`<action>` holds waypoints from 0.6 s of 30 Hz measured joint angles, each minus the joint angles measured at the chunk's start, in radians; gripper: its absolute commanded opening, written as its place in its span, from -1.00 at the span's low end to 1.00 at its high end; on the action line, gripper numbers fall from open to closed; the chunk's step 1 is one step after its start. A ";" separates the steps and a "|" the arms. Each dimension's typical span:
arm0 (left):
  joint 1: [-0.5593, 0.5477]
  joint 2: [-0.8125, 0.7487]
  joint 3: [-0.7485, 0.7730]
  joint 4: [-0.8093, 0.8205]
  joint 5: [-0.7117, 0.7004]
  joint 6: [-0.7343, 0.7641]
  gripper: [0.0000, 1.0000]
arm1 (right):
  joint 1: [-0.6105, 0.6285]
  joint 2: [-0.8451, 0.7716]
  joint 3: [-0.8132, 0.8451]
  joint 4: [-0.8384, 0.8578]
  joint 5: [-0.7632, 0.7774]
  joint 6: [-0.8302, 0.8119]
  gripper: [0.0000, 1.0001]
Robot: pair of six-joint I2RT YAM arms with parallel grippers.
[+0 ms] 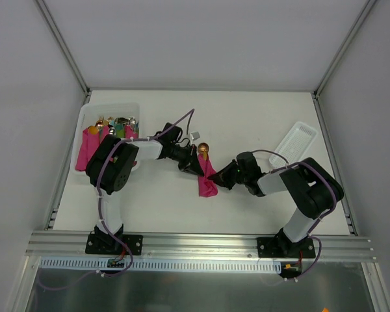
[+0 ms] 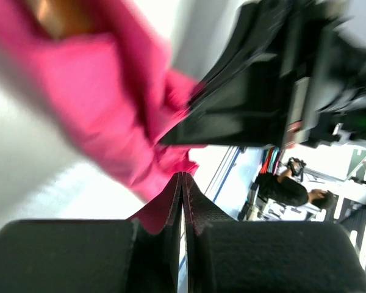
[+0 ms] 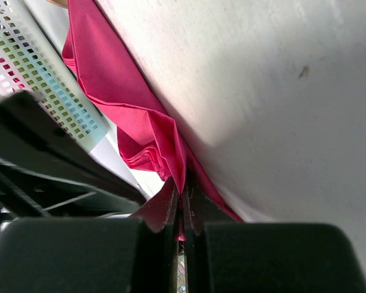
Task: Place the utensils on the paper napkin and roll it up
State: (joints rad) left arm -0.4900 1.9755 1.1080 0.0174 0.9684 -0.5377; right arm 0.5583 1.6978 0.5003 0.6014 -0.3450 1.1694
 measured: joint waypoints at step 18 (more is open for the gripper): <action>0.003 0.092 -0.049 0.106 0.035 -0.058 -1.00 | 0.000 0.000 0.000 -0.003 -0.003 0.000 -1.00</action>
State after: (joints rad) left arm -0.4870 2.0674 1.0592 0.1238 1.0035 -0.5961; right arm 0.5579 1.6978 0.5003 0.5980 -0.3481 1.1698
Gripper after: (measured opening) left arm 0.006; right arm 0.015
